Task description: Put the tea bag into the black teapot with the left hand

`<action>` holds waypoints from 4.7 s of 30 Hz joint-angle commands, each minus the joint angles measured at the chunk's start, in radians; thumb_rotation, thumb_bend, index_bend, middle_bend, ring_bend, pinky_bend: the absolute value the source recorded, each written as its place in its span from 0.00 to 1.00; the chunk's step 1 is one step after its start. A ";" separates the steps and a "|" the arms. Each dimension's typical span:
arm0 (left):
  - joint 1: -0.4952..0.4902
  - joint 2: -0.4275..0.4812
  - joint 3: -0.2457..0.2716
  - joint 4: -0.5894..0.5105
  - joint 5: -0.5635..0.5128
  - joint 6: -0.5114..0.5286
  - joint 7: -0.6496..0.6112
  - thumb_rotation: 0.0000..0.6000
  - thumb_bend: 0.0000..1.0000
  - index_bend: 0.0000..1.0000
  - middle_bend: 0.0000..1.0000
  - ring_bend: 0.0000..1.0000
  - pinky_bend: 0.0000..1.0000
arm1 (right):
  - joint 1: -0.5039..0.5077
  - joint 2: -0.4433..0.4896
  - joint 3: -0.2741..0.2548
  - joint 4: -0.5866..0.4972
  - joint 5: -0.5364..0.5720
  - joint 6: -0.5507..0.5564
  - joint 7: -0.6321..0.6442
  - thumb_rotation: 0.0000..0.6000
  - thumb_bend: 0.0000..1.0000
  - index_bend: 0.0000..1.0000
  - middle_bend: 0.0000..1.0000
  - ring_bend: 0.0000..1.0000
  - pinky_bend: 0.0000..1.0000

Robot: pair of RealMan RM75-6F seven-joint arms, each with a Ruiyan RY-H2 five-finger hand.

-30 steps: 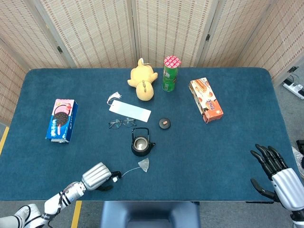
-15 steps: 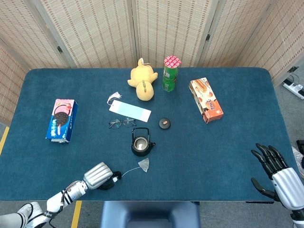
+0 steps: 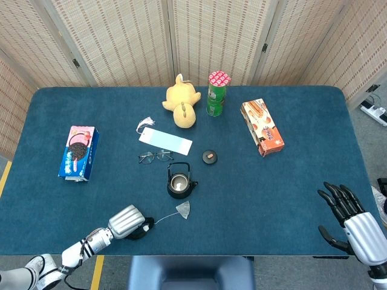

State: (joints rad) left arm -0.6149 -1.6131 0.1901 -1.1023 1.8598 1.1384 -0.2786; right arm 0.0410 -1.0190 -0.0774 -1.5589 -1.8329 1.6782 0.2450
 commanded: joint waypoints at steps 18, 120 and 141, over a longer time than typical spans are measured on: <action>-0.002 -0.024 0.015 0.082 -0.017 0.047 -0.067 1.00 0.53 0.67 1.00 1.00 1.00 | 0.013 -0.002 0.004 -0.018 0.018 -0.040 -0.026 1.00 0.39 0.00 0.00 0.00 0.00; -0.048 0.101 -0.039 -0.302 -0.093 0.092 0.230 1.00 0.54 0.64 1.00 1.00 1.00 | 0.018 0.014 0.010 -0.013 0.031 -0.049 0.038 1.00 0.39 0.00 0.00 0.00 0.00; 0.001 0.060 -0.052 -0.202 -0.106 0.114 0.096 1.00 0.39 0.00 1.00 1.00 1.00 | 0.027 0.010 0.010 -0.022 0.044 -0.075 0.016 1.00 0.39 0.00 0.00 0.00 0.00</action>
State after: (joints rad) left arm -0.6150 -1.5584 0.1406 -1.3000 1.7576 1.2535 -0.1832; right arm 0.0682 -1.0092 -0.0672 -1.5812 -1.7888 1.6034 0.2614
